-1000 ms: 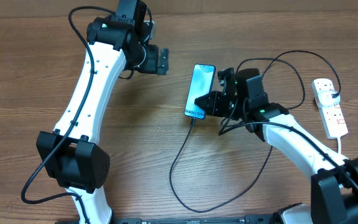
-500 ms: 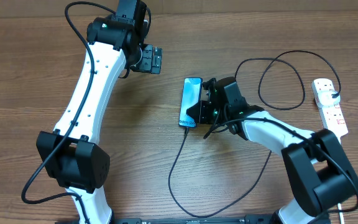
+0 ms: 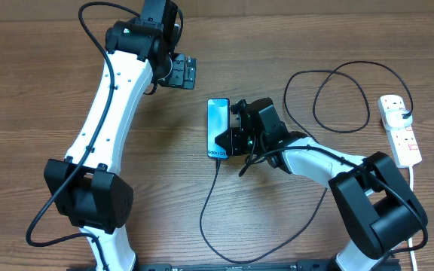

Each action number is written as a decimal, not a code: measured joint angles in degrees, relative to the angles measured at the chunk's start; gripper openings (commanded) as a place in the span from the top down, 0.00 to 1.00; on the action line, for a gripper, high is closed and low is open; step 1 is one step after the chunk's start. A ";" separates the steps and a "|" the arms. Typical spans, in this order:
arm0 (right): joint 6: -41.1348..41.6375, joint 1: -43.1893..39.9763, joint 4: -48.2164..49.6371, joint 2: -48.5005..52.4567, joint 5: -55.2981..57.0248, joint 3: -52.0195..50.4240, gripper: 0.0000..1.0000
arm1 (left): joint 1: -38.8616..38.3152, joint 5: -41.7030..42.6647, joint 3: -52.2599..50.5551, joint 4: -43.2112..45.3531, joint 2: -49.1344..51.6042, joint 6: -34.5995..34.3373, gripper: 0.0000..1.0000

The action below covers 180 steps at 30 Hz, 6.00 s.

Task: Plug charger to phone and switch on socket
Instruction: 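Lay the phone flat on the table and release it, then move the right gripper to the white power strip, then press the power strip's orange switch with the right gripper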

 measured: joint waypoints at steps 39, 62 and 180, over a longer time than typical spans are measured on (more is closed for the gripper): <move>0.81 0.70 7.37 4.52 -0.02 0.28 0.89 | 0.00 -0.09 0.02 0.00 0.00 -0.02 0.00; 1.57 0.74 7.04 5.86 0.83 0.26 0.67 | 0.00 -0.11 0.00 0.00 0.00 0.00 0.00; -0.76 -59.93 -51.23 -0.13 33.57 27.89 0.00 | 0.00 -0.28 0.02 0.00 0.00 -0.02 0.01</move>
